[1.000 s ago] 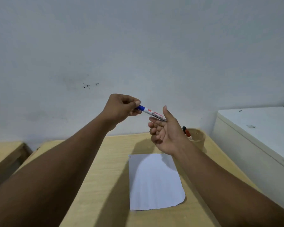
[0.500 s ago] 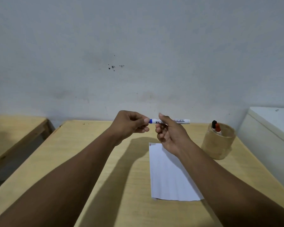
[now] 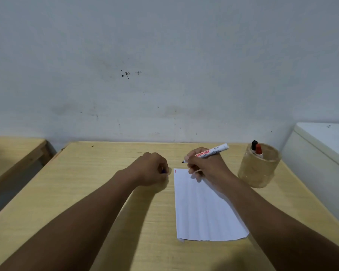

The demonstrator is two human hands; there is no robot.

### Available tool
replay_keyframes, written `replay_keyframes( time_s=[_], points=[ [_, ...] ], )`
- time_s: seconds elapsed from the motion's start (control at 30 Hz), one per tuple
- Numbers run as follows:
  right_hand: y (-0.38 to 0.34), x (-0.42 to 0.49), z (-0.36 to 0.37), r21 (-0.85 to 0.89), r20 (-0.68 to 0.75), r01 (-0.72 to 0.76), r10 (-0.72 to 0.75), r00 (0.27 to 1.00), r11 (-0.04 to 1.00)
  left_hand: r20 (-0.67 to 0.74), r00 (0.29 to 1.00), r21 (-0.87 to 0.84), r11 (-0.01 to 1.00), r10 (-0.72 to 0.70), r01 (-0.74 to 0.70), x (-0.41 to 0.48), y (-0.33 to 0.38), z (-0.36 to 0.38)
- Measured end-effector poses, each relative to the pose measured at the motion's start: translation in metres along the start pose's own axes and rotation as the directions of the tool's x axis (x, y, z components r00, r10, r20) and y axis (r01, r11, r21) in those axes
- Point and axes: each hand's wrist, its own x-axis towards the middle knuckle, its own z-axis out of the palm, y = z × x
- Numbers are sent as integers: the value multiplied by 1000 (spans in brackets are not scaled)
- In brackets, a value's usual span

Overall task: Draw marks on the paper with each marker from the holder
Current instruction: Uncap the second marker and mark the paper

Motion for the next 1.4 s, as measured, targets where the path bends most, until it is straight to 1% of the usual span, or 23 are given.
replay_keyframes(
  time_s=[0.1, 0.2, 0.3, 0.37, 0.4, 0.57, 0.77, 1.0, 1.2, 1.3, 1.4],
  points=[
    [13, 0, 8, -26, -32, -11, 10, 999, 1000, 14, 1000, 35, 999, -1, 1, 1, -1, 1],
    [16, 0, 11, -38, -32, -19, 18, 999, 999, 29, 999, 10, 1000, -18, 18, 0, -2, -1],
    [17, 1, 12, -48, -24, -23, 22, 999, 999, 76, 995, -82, 994, -64, 70, 2, -1, 0],
    [18, 3, 13, -53, -27, -21, 19, 999, 998, 82, 993, -172, 980, -84, 97, 3, 1, 1],
    [19, 3, 12, -55, -31, -17, 15, 999, 998, 83, 993, -190, 977, -86, 101, 3, 2, 3],
    [25, 4, 12, -105, -23, 14, -16, 1000, 994, 51, 997, -48, 997, -61, 64, 3, 1, 16],
    [31, 7, 16, -194, -22, 52, -57, 998, 980, 60, 996, -66, 995, -65, 69, 4, 0, 18],
    [37, 12, 16, -213, -41, 50, -60, 997, 976, 62, 995, -105, 991, -77, 84, 2, 1, 17],
    [37, 12, 17, -233, -13, 53, -58, 998, 971, 68, 994, -112, 989, -89, 97, 2, 3, 16],
    [33, 10, 16, -197, -25, 25, -31, 999, 980, 69, 992, -106, 988, -102, 109, 2, 4, 16],
    [29, 10, 13, -65, -89, -1, -5, 996, 998, 73, 991, -109, 987, -114, 121, 1, 6, 13]
  ],
)
